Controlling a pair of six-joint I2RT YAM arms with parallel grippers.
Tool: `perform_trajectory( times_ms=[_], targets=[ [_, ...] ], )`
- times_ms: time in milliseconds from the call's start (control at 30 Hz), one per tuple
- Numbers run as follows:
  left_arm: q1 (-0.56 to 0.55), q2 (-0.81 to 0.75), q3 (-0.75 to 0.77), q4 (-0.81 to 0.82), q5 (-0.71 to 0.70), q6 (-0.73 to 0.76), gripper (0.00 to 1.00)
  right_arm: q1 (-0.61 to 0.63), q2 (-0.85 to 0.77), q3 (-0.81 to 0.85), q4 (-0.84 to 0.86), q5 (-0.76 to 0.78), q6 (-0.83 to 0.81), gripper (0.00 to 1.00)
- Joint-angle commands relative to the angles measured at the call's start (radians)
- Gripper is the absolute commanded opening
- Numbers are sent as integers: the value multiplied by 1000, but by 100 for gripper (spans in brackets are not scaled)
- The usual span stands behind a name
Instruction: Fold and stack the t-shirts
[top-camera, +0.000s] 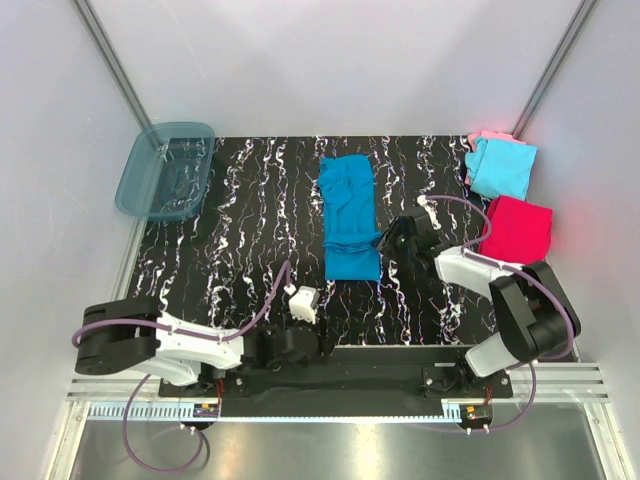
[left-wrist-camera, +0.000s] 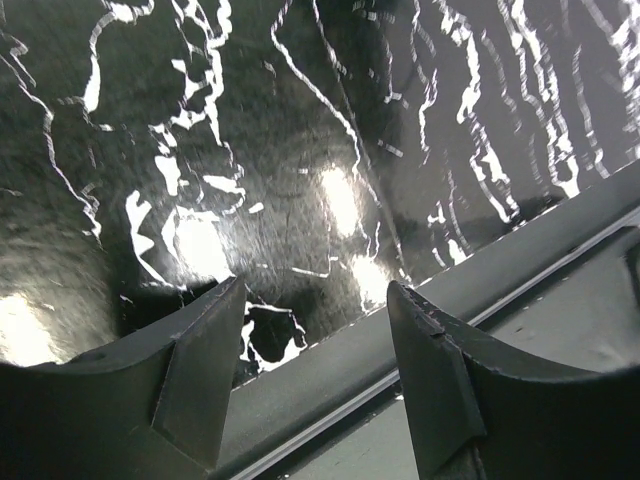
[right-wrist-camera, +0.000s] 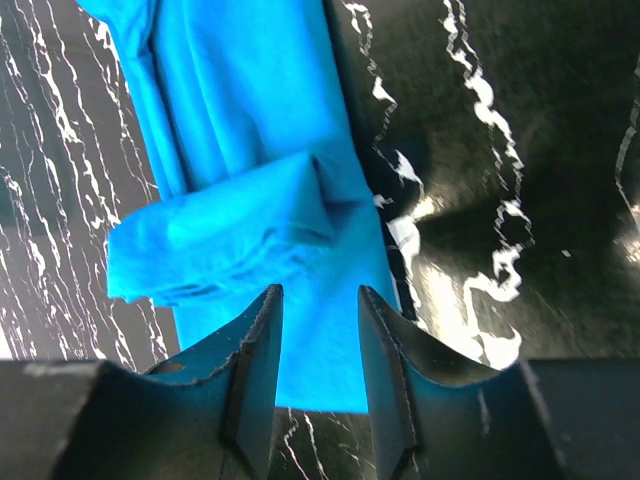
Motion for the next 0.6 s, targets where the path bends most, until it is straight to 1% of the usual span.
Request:
perform_trajectory(
  times_ms=[0, 233, 400, 567],
  targets=[
    [-26, 36, 49, 51, -72, -25, 63, 11, 26, 57, 40, -2, -15, 42],
    [-49, 33, 69, 35, -84, -19, 62, 10, 78, 71, 58, -2, -23, 41],
    [-66, 1, 89, -3, -107, -2, 62, 10, 113, 86, 75, -2, -18, 36],
    [-87, -10, 87, -25, -125, -8, 62, 16, 136, 132, 69, -4, -18, 35]
  ],
)
